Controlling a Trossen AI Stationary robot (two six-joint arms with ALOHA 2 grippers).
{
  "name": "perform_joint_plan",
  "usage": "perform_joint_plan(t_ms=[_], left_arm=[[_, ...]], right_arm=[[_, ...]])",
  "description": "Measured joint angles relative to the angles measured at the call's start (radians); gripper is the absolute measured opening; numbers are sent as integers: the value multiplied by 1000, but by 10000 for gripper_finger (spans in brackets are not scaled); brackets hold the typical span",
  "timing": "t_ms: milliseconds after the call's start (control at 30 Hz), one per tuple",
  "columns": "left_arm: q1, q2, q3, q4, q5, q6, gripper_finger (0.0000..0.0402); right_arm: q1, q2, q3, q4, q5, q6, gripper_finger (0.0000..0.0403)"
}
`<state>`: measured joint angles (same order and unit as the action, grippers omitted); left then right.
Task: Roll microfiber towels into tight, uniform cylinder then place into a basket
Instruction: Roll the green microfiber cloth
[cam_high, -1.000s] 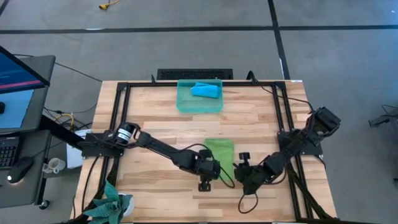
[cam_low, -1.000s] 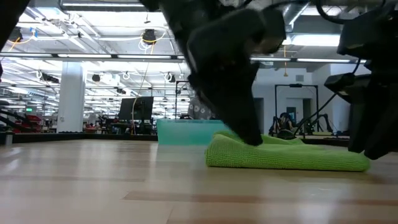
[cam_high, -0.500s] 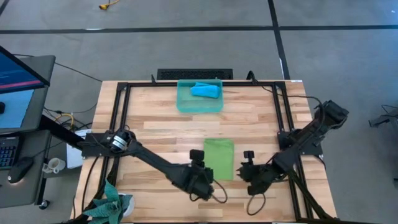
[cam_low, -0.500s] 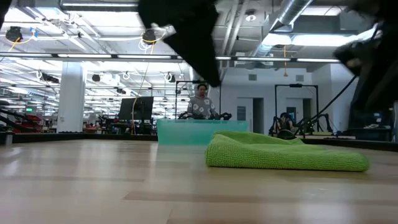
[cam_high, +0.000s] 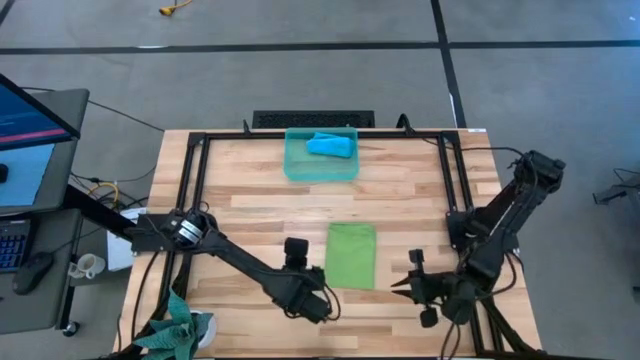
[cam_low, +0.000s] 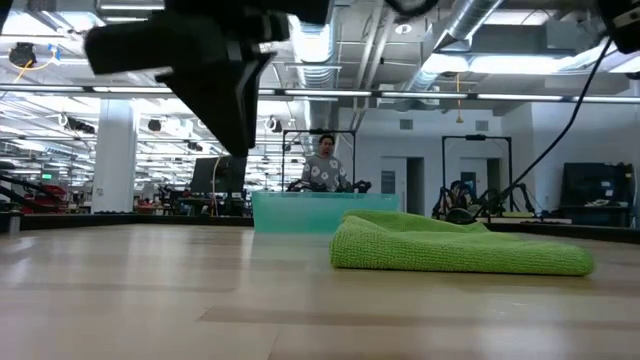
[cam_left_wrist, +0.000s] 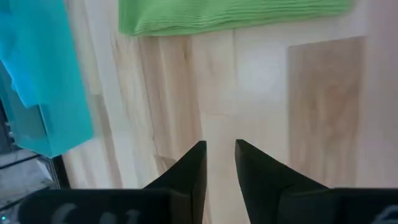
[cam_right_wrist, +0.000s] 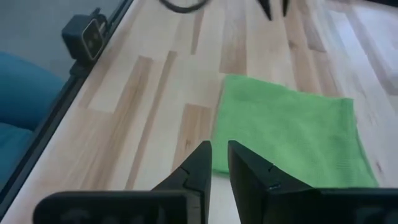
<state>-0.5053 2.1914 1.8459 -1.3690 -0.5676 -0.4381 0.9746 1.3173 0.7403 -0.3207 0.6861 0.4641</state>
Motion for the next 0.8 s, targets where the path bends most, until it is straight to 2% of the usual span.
perform_joint_plan(t_ms=[400,600,800], left_arm=[[56,-29,-136,22,110,48,15],[72,-264,-394,209,153,8,3],[71,-544,-681,626,88,20,1]], right_arm=[[5,30,0,-16,-3,6,76],[5,30,0,-16,-4,15,76],[5,31,0,-16,-4,6,76]])
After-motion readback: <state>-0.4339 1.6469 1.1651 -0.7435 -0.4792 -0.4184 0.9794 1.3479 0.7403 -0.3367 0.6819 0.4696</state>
